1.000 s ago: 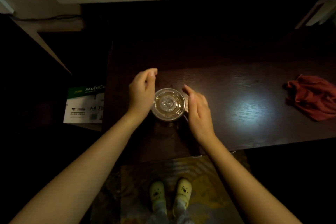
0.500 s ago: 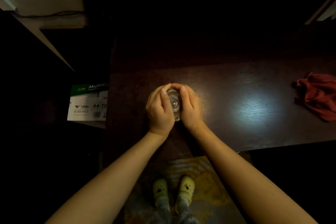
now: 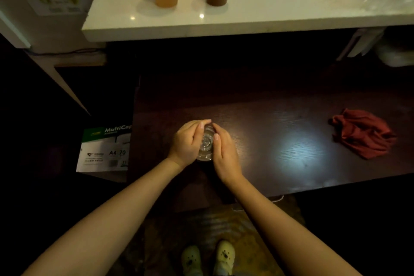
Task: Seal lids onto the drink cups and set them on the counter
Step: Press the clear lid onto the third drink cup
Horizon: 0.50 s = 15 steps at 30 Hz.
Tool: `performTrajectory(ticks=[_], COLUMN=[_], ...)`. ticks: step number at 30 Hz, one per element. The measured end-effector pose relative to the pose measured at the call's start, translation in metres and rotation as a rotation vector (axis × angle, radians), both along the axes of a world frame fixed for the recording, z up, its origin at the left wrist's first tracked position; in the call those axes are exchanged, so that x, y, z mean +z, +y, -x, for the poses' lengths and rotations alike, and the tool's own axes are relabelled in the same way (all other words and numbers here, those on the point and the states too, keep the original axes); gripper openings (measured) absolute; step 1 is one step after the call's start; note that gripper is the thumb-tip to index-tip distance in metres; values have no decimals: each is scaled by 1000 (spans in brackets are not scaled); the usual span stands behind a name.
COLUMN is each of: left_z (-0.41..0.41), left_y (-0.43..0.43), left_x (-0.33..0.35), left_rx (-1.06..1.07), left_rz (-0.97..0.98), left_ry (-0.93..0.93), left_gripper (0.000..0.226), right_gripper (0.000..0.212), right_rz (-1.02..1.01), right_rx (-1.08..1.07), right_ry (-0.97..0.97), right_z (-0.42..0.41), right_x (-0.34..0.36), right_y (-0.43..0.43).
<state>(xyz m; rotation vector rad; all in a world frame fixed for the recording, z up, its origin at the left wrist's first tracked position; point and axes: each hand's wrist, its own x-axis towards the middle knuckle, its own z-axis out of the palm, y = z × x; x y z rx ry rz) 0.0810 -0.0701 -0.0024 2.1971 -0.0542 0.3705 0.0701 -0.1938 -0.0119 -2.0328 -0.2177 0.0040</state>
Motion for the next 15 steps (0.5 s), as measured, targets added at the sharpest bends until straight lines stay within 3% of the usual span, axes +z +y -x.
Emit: performTrajectory(ticks=[6,11,13,15], left_z=[-20,-19,0,19], left_y=[25,23,12,-2], left_x=[2,14,16,14], left_rx=[123,407,368,200], left_rz=[-101,216,170,-3], left_ry=[29,86,59,60], left_gripper=[38,38,37,40], right_gripper=[53,52,49,49], right_rz=[133,100,92,152], right_rx=[6,-14,-18,61], right_ry=[45,75,48,-35], right_z=[40,54,39,17], right_x=[-7,-4,4,13], right_y=[-11,-14,-14,-11])
